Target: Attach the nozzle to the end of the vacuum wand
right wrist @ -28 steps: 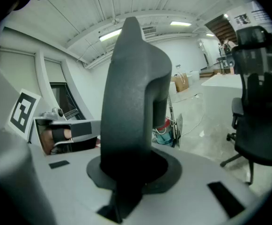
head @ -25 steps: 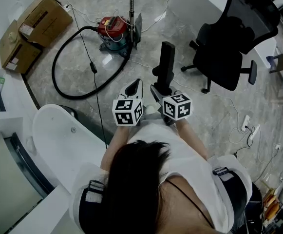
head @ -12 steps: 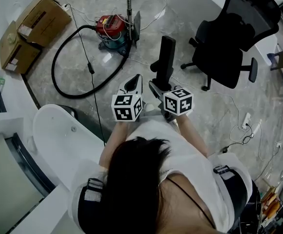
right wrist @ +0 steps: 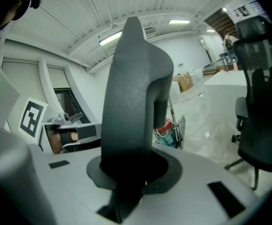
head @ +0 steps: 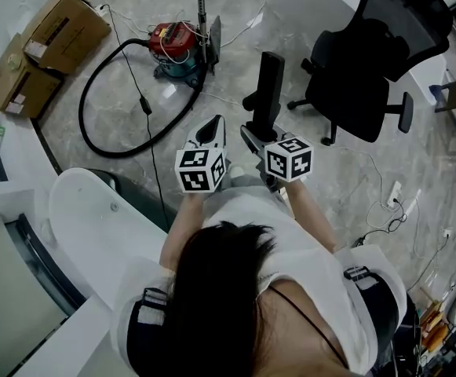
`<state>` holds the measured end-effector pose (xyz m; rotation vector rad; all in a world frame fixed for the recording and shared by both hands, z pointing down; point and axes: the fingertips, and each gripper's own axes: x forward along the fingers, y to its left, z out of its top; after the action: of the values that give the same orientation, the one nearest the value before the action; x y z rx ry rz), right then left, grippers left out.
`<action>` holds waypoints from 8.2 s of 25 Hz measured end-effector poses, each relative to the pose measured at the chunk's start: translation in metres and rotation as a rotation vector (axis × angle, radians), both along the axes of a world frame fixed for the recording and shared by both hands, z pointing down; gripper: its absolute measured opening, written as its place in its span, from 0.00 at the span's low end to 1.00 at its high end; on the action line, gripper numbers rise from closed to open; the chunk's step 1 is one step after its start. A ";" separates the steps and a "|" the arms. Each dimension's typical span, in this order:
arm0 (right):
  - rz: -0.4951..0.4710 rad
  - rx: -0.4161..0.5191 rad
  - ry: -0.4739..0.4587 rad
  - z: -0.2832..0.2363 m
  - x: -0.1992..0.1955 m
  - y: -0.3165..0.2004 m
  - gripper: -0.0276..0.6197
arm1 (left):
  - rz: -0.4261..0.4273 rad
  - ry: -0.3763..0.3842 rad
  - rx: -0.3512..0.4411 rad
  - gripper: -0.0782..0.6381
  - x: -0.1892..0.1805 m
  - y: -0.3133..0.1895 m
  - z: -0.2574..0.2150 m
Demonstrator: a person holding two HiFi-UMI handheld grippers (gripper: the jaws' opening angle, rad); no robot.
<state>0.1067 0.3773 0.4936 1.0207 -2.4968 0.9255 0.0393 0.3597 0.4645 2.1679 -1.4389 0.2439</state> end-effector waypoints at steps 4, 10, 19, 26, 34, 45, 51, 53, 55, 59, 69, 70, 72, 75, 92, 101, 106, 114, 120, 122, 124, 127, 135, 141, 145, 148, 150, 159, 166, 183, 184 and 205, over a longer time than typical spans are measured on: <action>-0.012 -0.001 0.007 0.002 0.004 -0.001 0.17 | -0.019 0.005 0.001 0.11 -0.001 -0.005 0.001; -0.028 -0.024 0.019 0.008 0.005 -0.005 0.17 | -0.035 -0.001 -0.015 0.11 -0.001 -0.012 0.006; -0.011 -0.027 0.019 0.014 0.004 -0.025 0.17 | -0.035 -0.002 -0.011 0.11 -0.005 -0.029 0.010; -0.025 -0.038 0.026 0.016 -0.011 -0.044 0.17 | -0.031 0.001 -0.017 0.11 -0.012 -0.048 0.012; -0.037 -0.046 0.047 0.024 -0.024 -0.078 0.16 | -0.025 -0.001 -0.024 0.11 -0.026 -0.085 0.019; -0.009 -0.057 0.022 0.015 -0.052 -0.151 0.17 | 0.004 -0.014 -0.032 0.11 -0.048 -0.152 0.016; 0.007 -0.063 0.023 0.014 -0.069 -0.174 0.17 | 0.022 -0.012 -0.036 0.11 -0.063 -0.180 0.016; 0.015 -0.068 0.025 0.014 -0.072 -0.182 0.16 | 0.032 -0.011 -0.037 0.11 -0.066 -0.190 0.015; 0.025 -0.071 0.027 0.014 -0.076 -0.189 0.16 | 0.044 -0.011 -0.036 0.11 -0.069 -0.199 0.014; 0.042 -0.066 0.033 0.013 -0.087 -0.204 0.16 | 0.065 -0.015 -0.034 0.11 -0.078 -0.215 0.015; 0.102 -0.049 0.032 0.011 -0.112 -0.245 0.16 | 0.074 -0.055 -0.096 0.11 -0.103 -0.255 0.024; 0.111 -0.048 0.032 0.011 -0.114 -0.250 0.16 | 0.084 -0.059 -0.099 0.11 -0.103 -0.258 0.024; 0.125 -0.045 0.030 0.012 -0.117 -0.258 0.16 | 0.105 -0.062 -0.097 0.11 -0.102 -0.264 0.024; 0.133 -0.037 0.028 0.010 -0.122 -0.266 0.16 | 0.122 -0.063 -0.093 0.11 -0.103 -0.272 0.024; 0.137 -0.019 0.047 0.009 -0.127 -0.283 0.16 | 0.116 -0.044 -0.096 0.11 -0.115 -0.294 0.026; 0.134 -0.031 0.043 0.020 -0.122 -0.295 0.17 | 0.122 -0.068 -0.105 0.11 -0.115 -0.304 0.036; 0.130 -0.021 0.036 0.021 -0.121 -0.309 0.16 | 0.129 -0.062 -0.099 0.11 -0.112 -0.317 0.037; 0.122 -0.028 0.041 0.023 -0.109 -0.345 0.16 | 0.095 -0.066 -0.111 0.11 -0.108 -0.348 0.041; 0.105 -0.039 0.038 0.025 -0.100 -0.376 0.16 | 0.045 -0.093 -0.139 0.11 -0.109 -0.375 0.047; 0.092 -0.037 0.036 0.025 -0.098 -0.386 0.16 | 0.025 -0.089 -0.141 0.11 -0.108 -0.384 0.048; 0.077 -0.038 0.036 0.026 -0.095 -0.395 0.16 | 0.009 -0.089 -0.139 0.11 -0.106 -0.394 0.047; 0.059 -0.041 0.024 0.024 -0.092 -0.410 0.17 | -0.012 -0.094 -0.145 0.11 -0.103 -0.409 0.047; -0.001 -0.030 0.015 0.019 -0.076 -0.447 0.17 | -0.053 -0.085 -0.114 0.11 -0.085 -0.443 0.040; -0.051 -0.012 -0.028 0.013 -0.062 -0.473 0.17 | -0.102 -0.092 -0.105 0.11 -0.072 -0.465 0.037; -0.067 -0.015 -0.050 0.013 -0.054 -0.489 0.17 | -0.126 -0.108 -0.112 0.11 -0.065 -0.479 0.039; -0.081 -0.012 -0.059 0.012 -0.048 -0.497 0.16 | -0.147 -0.114 -0.104 0.11 -0.061 -0.488 0.036; -0.088 -0.005 -0.057 0.012 -0.042 -0.501 0.17 | -0.147 -0.116 -0.109 0.11 -0.056 -0.492 0.036; -0.122 0.017 -0.058 0.009 -0.036 -0.518 0.16 | -0.160 -0.118 -0.104 0.11 -0.049 -0.499 0.036; -0.125 -0.001 -0.072 0.013 -0.039 -0.526 0.17 | -0.174 -0.141 -0.091 0.11 -0.059 -0.511 0.030; -0.111 0.009 -0.078 0.009 -0.063 -0.563 0.16 | -0.095 -0.152 -0.022 0.21 -0.083 -0.562 0.024; -0.107 0.012 -0.079 0.007 -0.064 -0.566 0.16 | -0.086 -0.155 -0.021 0.23 -0.083 -0.565 0.024; -0.086 0.008 0.023 0.009 -0.062 -0.595 0.17 | 0.001 -0.141 -0.024 0.52 -0.089 -0.636 0.058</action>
<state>0.0445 -0.2180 0.5022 0.9130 -2.5057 0.8738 -0.0496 -0.2766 0.5229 2.1697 -1.5030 0.4201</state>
